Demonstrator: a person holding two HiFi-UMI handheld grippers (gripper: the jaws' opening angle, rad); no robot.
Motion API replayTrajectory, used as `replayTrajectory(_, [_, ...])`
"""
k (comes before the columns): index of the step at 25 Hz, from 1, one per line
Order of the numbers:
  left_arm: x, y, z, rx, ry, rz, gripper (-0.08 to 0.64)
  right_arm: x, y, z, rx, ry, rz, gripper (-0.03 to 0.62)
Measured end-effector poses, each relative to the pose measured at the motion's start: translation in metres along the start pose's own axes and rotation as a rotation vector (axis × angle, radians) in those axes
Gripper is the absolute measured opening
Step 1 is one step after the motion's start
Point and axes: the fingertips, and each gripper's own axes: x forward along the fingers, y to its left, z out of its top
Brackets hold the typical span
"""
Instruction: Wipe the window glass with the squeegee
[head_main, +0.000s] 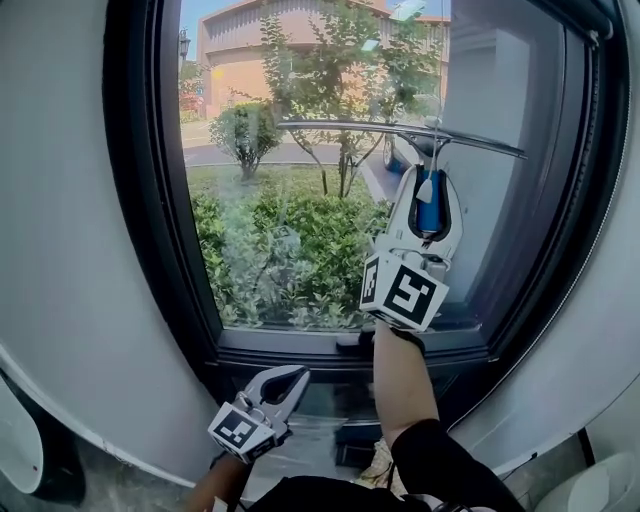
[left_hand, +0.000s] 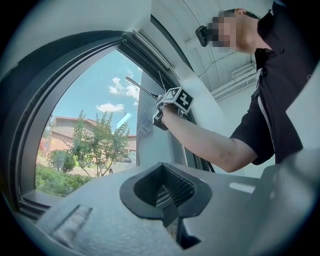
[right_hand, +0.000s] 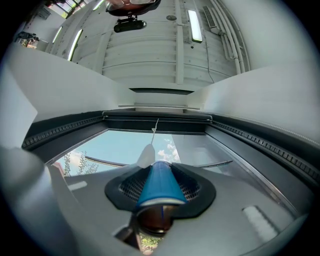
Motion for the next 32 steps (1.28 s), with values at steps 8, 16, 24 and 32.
replayTrajectory(8, [-0.009,-0.007,-0.002,-0.003,0.010,0.003,0.000,-0.012,0.000,-0.006,0.005,0.047,0.003,0.132])
replayTrajectory(16, [-0.014,-0.018,-0.007,-0.013,0.030,-0.012,0.000,-0.027,-0.001,-0.010,0.018,0.063,0.007,0.132])
replayTrajectory(24, [-0.017,-0.019,-0.009,-0.014,0.037,-0.011,0.000,-0.039,0.001,-0.016,0.006,0.091,0.011,0.132])
replayTrajectory(32, [-0.019,-0.020,-0.013,-0.037,0.043,-0.011,0.000,-0.057,0.005,-0.025,-0.002,0.109,0.012,0.132])
